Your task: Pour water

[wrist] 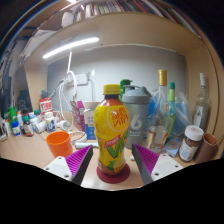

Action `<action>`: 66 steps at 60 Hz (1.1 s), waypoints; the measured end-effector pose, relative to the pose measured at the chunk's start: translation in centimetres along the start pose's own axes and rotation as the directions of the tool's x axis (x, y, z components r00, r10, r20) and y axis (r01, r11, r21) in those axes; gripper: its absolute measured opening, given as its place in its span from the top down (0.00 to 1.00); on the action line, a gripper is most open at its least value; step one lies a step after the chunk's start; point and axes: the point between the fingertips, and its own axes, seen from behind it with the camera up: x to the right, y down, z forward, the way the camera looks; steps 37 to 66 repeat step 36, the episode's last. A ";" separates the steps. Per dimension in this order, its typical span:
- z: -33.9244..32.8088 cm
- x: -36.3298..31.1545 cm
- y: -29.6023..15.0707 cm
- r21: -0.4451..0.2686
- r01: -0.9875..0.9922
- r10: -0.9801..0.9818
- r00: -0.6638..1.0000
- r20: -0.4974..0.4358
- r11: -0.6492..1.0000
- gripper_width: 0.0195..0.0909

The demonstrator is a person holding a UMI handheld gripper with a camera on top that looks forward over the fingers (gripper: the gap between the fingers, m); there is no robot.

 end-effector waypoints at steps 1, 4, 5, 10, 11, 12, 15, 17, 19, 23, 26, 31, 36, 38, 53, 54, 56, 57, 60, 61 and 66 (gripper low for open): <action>-0.3 -0.1 0.0 0.001 0.000 0.000 1.000 0.000 1.000 0.08; -1.6 -0.2 0.2 -0.002 0.006 -0.006 1.000 -0.002 1.000 0.09; -2.2 -0.2 0.2 0.000 0.007 -0.007 1.000 -0.006 1.000 0.09; -5.9 -0.6 0.4 0.003 0.012 -0.012 1.000 -0.021 1.000 0.09; -6.8 -0.8 0.3 0.006 0.016 -0.015 1.000 -0.020 1.000 0.09; -7.8 -1.1 0.2 0.010 0.018 -0.018 1.000 -0.019 1.000 0.09; -10.9 -1.8 -0.3 0.035 0.024 -0.023 1.000 -0.019 0.999 0.10; -13.0 -2.1 -0.5 0.049 0.026 -0.024 0.999 -0.028 0.998 0.09; -15.2 -2.4 -0.7 0.063 0.025 -0.023 0.999 -0.039 0.998 0.09; -19.2 -3.2 -0.8 0.074 0.028 -0.024 0.998 -0.056 0.997 0.09; -21.9 -4.1 -0.7 0.083 0.022 -0.017 0.998 -0.060 0.996 0.09; -25.8 -5.2 -0.8 0.116 0.002 0.005 0.998 -0.066 0.993 0.09; -29.3 -6.3 -0.7 0.142 -0.014 0.025 0.997 -0.076 0.990 0.08; -29.3 -6.3 -0.7 0.142 -0.014 0.025 0.997 -0.076 0.990 0.08; -29.3 -6.3 -0.7 0.142 -0.014 0.025 0.997 -0.076 0.990 0.08; -29.3 -6.3 -0.7 0.142 -0.014 0.025 0.997 -0.076 0.990 0.08; -29.3 -6.3 -0.7 0.142 -0.014 0.025 0.997 -0.076 0.990 0.08; -29.3 -6.3 -0.7 0.142 -0.014 0.025 0.997 -0.076 0.990 0.08; -29.3 -6.3 -0.7 0.142 -0.014 0.025 0.997 -0.076 0.990 0.08; -29.3 -6.3 -0.7 0.142 -0.014 0.025 0.997 -0.076 0.990 0.08; -29.3 -6.3 -0.7 0.142 -0.014 0.025 0.997 -0.076 0.990 0.08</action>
